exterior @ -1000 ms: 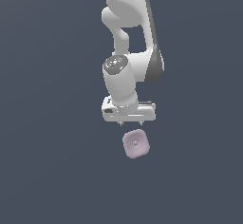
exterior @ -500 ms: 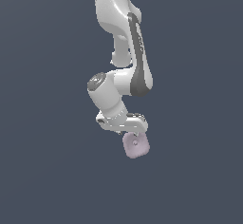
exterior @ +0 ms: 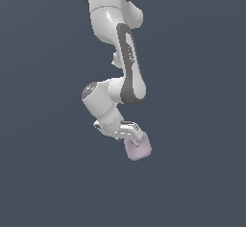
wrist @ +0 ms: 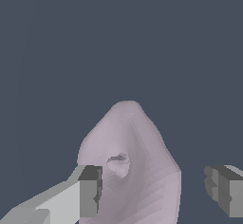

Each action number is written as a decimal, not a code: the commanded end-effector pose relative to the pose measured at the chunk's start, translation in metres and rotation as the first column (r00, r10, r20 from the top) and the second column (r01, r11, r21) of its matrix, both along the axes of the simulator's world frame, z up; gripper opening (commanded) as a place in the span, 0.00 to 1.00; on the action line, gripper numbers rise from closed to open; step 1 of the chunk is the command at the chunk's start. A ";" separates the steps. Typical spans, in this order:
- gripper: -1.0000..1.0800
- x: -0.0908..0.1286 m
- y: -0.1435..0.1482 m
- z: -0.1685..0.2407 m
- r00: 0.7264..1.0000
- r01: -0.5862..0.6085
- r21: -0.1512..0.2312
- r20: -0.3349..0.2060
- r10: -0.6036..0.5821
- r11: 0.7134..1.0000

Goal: Pick up the object and move it to a goal position.

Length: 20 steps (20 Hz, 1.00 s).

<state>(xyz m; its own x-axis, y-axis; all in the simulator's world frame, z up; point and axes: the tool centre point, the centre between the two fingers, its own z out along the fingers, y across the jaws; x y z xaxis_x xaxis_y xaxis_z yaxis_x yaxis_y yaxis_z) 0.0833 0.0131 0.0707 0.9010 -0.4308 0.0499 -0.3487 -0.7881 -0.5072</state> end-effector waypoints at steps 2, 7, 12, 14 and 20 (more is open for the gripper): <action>0.81 0.002 -0.002 -0.004 1.000 0.023 0.018 0.005 -0.023 1.000; 0.81 0.002 -0.003 -0.004 1.000 0.025 0.019 0.004 -0.025 1.000; 0.81 0.005 0.002 -0.014 1.000 0.026 0.020 0.005 -0.026 0.999; 0.81 0.007 0.005 -0.021 1.000 0.027 0.021 0.005 -0.027 0.999; 0.81 0.010 0.010 -0.030 1.000 0.029 0.022 0.005 -0.029 0.999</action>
